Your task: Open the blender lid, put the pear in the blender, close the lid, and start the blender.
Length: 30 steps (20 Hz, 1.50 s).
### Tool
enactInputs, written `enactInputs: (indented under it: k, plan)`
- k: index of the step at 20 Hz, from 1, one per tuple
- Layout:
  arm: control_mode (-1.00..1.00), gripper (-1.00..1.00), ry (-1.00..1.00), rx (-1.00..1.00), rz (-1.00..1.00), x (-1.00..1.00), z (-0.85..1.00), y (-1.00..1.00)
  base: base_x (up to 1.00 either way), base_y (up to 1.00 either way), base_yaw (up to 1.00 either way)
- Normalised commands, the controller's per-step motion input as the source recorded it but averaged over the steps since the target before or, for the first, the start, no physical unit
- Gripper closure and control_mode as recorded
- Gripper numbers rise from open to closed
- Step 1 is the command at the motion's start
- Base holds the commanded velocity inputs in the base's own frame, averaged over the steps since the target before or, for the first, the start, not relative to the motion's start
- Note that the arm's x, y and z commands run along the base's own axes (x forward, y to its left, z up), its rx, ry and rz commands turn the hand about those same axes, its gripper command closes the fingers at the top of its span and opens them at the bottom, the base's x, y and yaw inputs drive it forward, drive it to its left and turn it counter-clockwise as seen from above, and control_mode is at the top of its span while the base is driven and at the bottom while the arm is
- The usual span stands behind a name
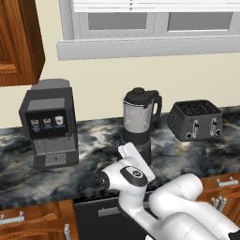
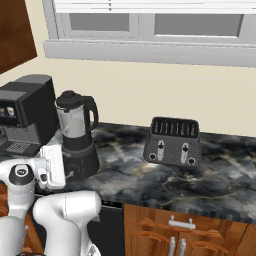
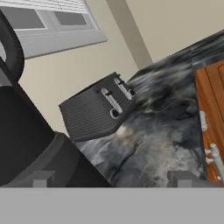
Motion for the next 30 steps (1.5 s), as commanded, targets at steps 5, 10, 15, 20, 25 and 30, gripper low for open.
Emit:
enactInputs:
  k: [5,10,15,20,25,30]
  plan:
    - [-1.0,-1.0,-0.04,0.0,0.02,0.22,-0.17,0.0,0.0,0.0,0.0]
    - [-1.0,-1.0,-0.01,0.0,0.0,0.12,-0.19,-0.03,0.0,0.0,0.0]
    - [-1.0,-1.0,-0.02,0.0,0.0,0.12,-0.17,-0.21,0.0,0.0,0.0]
    - [-1.0,-1.0,-0.07,0.0,0.0,0.11,-0.15,-0.54,0.0,0.0,0.0]
    - [-1.0,-1.0,-0.06,0.0,0.01,0.13,-0.23,-0.53,0.0,0.0,0.0]
    - [-1.0,-1.0,-0.08,0.02,0.04,0.22,-0.27,-0.58,0.0,0.0,0.0]
